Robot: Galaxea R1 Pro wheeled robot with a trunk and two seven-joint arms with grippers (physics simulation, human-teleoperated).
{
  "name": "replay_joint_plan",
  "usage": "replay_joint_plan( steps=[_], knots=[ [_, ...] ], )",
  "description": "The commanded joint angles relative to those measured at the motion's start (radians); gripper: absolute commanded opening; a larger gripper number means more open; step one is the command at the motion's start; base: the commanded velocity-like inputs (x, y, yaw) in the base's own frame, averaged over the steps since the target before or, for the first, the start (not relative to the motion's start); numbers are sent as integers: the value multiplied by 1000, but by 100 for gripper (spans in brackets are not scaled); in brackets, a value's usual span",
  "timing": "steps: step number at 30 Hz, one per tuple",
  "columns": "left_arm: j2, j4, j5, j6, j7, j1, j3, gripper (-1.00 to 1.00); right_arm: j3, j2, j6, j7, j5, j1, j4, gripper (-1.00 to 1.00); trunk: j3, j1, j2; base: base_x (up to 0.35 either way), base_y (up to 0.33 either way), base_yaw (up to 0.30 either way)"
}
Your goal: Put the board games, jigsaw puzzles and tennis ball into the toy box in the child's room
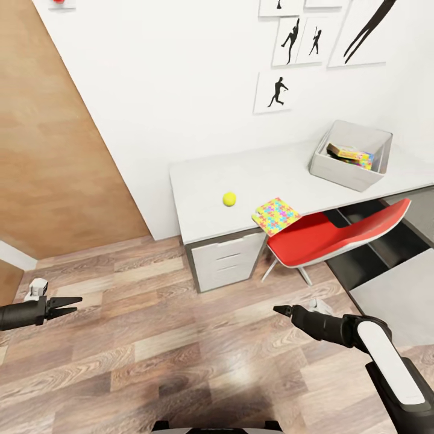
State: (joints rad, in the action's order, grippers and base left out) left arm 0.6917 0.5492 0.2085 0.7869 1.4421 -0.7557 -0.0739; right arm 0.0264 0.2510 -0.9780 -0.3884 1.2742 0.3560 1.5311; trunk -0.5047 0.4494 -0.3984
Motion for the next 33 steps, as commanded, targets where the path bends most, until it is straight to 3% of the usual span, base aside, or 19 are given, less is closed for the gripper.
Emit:
replay_joint_plan(
  steps=[1, 12, 20, 33],
  knots=[
    [0, 0, 1, 10, 3, -1, 0, 100, 1, 0, -1, -10, 10, 1, -2, 100, 0, 1, -2, 0, -4, 54],
    [0, 0, 2, 9, 3, -1, 2, 100, 1, 5, -1, -10, 10, 1, -15, 100, 18, 1, -2, 0, -5, 62],
    [-1, 0, 1, 9, 3, -1, 3, 100, 1, 5, -1, -10, 10, 1, -15, 100, 31, 1, -2, 0, -187, 62],
    [-1, 0, 1, 9, 3, -1, 3, 100, 1, 3, -1, -10, 11, 1, -15, 100, 33, 1, -2, 0, -78, 8]
  ],
)
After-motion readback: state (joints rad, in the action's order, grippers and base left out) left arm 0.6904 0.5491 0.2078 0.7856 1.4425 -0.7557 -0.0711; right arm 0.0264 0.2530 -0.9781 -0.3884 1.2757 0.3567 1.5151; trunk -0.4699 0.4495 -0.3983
